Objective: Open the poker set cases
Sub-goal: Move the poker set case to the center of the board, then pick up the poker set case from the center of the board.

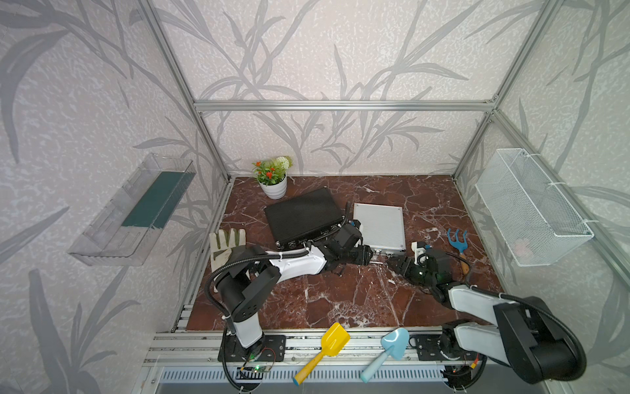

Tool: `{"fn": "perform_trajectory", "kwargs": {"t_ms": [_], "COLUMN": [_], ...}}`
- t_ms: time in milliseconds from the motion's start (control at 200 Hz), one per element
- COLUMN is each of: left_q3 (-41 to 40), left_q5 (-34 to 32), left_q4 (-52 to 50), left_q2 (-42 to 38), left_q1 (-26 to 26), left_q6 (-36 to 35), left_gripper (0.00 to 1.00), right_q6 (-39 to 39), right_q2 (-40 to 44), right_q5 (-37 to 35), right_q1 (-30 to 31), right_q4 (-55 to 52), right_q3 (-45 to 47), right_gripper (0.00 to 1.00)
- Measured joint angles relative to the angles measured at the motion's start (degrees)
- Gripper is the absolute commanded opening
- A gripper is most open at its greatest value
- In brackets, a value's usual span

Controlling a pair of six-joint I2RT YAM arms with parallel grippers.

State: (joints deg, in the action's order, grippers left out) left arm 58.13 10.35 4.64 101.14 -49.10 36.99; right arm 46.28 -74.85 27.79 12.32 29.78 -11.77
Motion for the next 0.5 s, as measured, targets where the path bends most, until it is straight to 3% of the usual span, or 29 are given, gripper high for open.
{"fn": "perform_trajectory", "kwargs": {"t_ms": [285, 500], "left_q3": [-0.2, -1.0], "left_q5": [0.6, 0.9], "left_q4": [0.9, 3.1], "left_q2": [1.3, 2.2], "left_q1": [0.0, 0.0], "left_q6": [1.1, 2.1], "left_gripper": [0.64, 0.64], "right_q6": [3.6, 9.8], "right_q2": [-16.1, -30.7], "right_q5": [1.1, 2.4], "right_q1": [1.4, 1.5], "right_q4": [24.1, 45.9], "right_q3": [-0.4, 0.7], "right_gripper": [0.60, 0.29]}}
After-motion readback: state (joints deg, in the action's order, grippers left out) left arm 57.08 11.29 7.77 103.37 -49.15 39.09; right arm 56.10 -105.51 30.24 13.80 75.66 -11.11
